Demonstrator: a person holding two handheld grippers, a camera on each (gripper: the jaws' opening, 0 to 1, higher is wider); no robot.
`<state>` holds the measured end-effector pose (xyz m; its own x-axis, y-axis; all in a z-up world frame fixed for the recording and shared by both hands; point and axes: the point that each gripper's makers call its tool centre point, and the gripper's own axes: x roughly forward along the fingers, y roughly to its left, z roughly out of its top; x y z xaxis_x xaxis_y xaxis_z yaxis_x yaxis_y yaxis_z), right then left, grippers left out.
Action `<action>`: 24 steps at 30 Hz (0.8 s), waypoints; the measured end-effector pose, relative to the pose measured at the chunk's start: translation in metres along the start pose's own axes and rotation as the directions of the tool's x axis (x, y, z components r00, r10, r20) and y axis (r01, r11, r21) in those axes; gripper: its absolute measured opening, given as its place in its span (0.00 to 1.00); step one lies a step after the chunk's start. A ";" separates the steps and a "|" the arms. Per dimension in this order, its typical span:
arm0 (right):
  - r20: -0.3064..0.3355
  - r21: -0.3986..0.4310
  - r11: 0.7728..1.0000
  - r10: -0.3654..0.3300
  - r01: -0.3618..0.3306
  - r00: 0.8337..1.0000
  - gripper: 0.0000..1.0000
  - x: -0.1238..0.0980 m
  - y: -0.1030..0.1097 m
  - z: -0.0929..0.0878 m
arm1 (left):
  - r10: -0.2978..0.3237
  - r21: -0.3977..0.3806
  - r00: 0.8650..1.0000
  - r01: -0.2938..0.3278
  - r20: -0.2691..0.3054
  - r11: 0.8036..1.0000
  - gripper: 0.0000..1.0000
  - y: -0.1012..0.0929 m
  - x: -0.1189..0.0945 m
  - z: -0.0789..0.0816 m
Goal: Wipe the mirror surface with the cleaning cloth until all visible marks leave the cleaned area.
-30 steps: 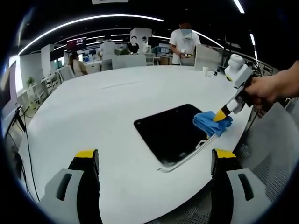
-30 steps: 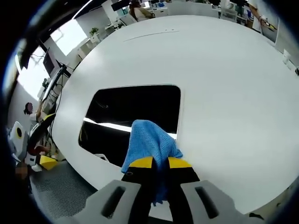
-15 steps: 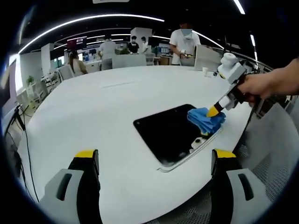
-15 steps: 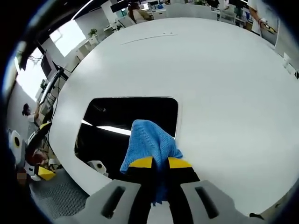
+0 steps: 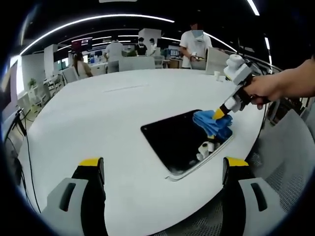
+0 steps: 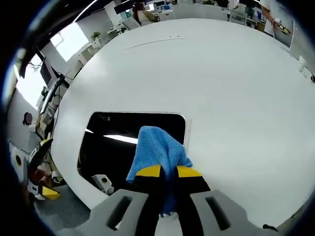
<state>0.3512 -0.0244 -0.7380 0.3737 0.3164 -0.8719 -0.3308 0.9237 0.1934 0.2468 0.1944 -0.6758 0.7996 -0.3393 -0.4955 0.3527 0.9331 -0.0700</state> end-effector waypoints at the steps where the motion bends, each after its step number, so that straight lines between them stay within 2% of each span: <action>1: 0.001 0.006 1.000 -0.001 0.001 1.000 0.04 0.000 0.000 0.001 | 0.000 -0.004 1.000 0.000 -0.001 1.000 0.99 0.000 0.000 0.000; 8: 0.012 -0.002 1.000 -0.007 0.007 1.000 0.04 0.004 -0.001 0.011 | -0.003 -0.018 1.000 0.003 -0.001 1.000 0.99 0.000 0.000 -0.001; 24: 0.022 -0.014 1.000 -0.017 0.017 1.000 0.04 0.024 -0.008 0.045 | -0.007 -0.034 1.000 0.007 -0.010 0.999 0.99 0.000 0.000 -0.004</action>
<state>0.4019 -0.0146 -0.7399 0.3981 0.3056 -0.8649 -0.3362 0.9259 0.1724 0.2450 0.1944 -0.6792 0.7921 -0.3450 -0.5036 0.3417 0.9342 -0.1026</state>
